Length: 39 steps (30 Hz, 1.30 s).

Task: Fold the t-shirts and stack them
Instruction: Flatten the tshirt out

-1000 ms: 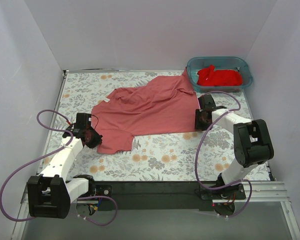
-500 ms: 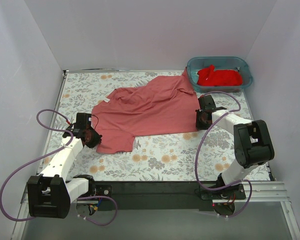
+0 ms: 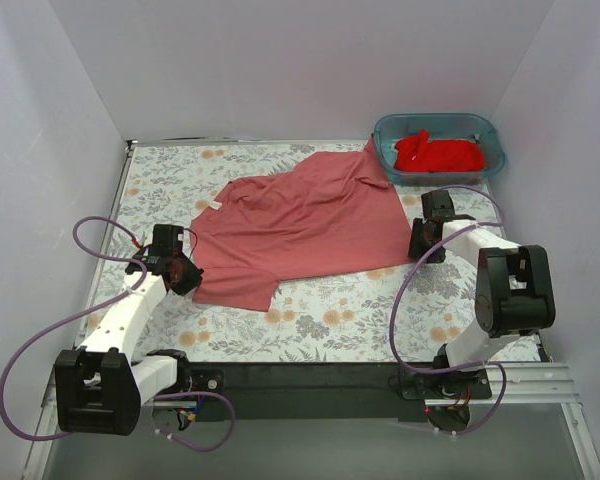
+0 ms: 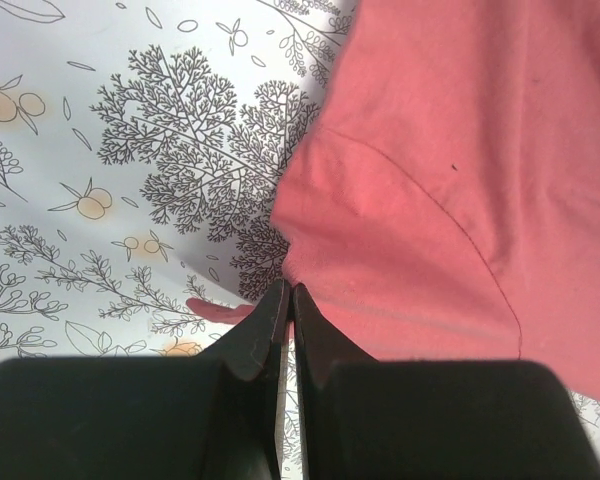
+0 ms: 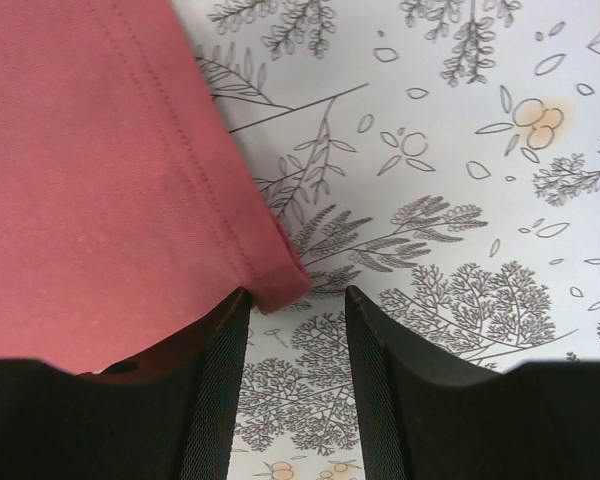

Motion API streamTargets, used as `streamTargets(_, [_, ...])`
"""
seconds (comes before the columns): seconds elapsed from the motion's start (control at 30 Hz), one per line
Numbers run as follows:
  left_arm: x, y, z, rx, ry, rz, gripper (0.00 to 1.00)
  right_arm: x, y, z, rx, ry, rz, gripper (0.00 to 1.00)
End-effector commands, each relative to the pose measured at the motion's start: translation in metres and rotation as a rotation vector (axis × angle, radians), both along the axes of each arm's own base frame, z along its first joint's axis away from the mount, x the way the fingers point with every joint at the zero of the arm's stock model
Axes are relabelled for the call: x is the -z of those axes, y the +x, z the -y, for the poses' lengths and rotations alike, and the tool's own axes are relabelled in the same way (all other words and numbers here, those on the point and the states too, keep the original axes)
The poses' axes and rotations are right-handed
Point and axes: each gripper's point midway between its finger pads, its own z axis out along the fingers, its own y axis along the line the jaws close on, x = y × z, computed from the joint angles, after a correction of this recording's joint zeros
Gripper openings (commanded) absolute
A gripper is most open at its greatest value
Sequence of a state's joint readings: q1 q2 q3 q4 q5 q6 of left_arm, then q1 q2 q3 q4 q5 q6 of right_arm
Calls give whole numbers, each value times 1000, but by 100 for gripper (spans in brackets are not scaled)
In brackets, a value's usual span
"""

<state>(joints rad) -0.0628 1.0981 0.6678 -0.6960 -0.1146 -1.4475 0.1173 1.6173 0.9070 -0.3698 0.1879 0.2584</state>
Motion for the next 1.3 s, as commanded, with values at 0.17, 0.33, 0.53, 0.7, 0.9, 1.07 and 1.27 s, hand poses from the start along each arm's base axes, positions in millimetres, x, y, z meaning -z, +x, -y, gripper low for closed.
streamTargets(0.17, [-22, 14, -1, 13, 18, 67, 0, -16, -8, -5, 4, 78, 14, 50])
streamTargets(0.33, [-24, 14, 1, 19, 7, 74, 0, -26, 0, 1, 46, 68, 49, 50])
streamTargets(0.53, [-24, 14, 3, 28, -1, 78, 0, -21, 5, -2, 53, 85, 49, 49])
streamTargets(0.7, [-22, 12, 4, 34, -10, 76, 0, -3, 0, -5, 55, 100, 9, 49])
streamTargets(0.9, [-23, 12, 5, 35, -13, 82, 0, 23, -16, 3, 93, 55, -63, 46])
streamTargets(1.07, [-25, 13, 5, 37, -14, 91, 0, 36, -37, 10, 115, 18, -131, 41])
streamTargets(1.27, [-26, 14, 6, 42, -16, 95, 0, 42, -55, 11, 110, 15, -177, 40])
